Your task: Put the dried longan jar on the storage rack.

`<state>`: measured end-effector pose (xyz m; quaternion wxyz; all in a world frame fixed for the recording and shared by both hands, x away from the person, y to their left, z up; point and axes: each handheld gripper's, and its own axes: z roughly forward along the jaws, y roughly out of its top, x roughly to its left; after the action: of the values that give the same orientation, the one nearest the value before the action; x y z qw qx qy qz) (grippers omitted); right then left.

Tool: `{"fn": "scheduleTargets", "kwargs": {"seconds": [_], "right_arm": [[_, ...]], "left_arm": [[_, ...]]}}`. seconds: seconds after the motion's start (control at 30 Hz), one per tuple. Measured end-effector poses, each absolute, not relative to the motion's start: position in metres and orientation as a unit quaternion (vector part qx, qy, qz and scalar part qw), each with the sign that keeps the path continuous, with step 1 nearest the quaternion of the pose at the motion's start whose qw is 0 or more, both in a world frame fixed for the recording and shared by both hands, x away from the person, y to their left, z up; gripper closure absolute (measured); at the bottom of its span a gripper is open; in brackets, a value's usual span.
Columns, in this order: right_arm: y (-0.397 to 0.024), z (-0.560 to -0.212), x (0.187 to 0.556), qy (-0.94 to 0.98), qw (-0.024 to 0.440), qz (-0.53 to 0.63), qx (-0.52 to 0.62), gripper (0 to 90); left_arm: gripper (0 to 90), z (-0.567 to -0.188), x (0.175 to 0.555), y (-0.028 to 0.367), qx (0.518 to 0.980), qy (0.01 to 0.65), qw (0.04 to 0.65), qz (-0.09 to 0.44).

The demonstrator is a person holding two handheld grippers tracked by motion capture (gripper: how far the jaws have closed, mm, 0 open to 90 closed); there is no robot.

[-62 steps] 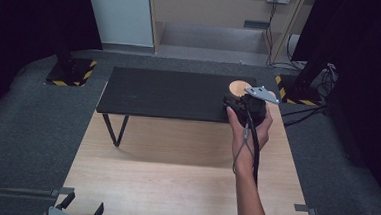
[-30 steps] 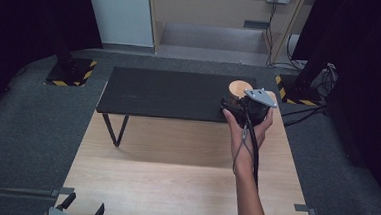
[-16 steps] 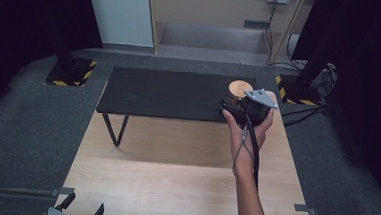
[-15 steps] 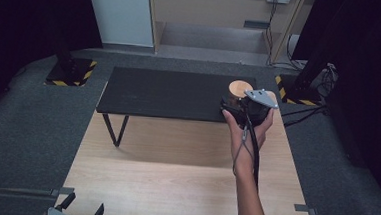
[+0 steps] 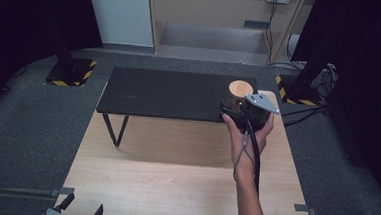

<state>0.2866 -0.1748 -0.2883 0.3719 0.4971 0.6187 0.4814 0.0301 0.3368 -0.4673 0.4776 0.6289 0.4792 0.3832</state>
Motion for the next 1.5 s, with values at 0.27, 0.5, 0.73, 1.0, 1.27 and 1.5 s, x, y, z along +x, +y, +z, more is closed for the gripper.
{"fn": "scheduleTargets", "kwargs": {"seconds": [0.27,0.5,0.73,1.0,1.27,1.5], "right_arm": [[-0.178,-0.298,0.260,0.620,0.370,0.494,0.485,0.5],[-0.179,-0.313,0.227,0.617,0.369,0.507,0.475,0.5],[-0.182,-0.336,0.189,0.615,0.367,0.511,0.475,0.6],[-0.186,-0.363,0.150,0.611,0.368,0.512,0.478,0.7],[-0.181,-0.394,0.121,0.616,0.357,0.510,0.482,0.6],[-0.181,-0.418,0.104,0.604,0.348,0.519,0.495,0.6]], "left_arm": [[3.4,-0.467,0.029,0.337,0.628,0.479,0.479,0.384],[3.5,-0.467,0.031,0.336,0.631,0.476,0.479,0.382],[3.4,-0.468,0.035,0.334,0.635,0.473,0.479,0.378],[3.4,-0.468,0.039,0.333,0.635,0.472,0.481,0.377],[3.4,-0.467,0.042,0.333,0.635,0.473,0.479,0.379],[3.4,-0.467,0.042,0.335,0.631,0.475,0.477,0.384]]}}
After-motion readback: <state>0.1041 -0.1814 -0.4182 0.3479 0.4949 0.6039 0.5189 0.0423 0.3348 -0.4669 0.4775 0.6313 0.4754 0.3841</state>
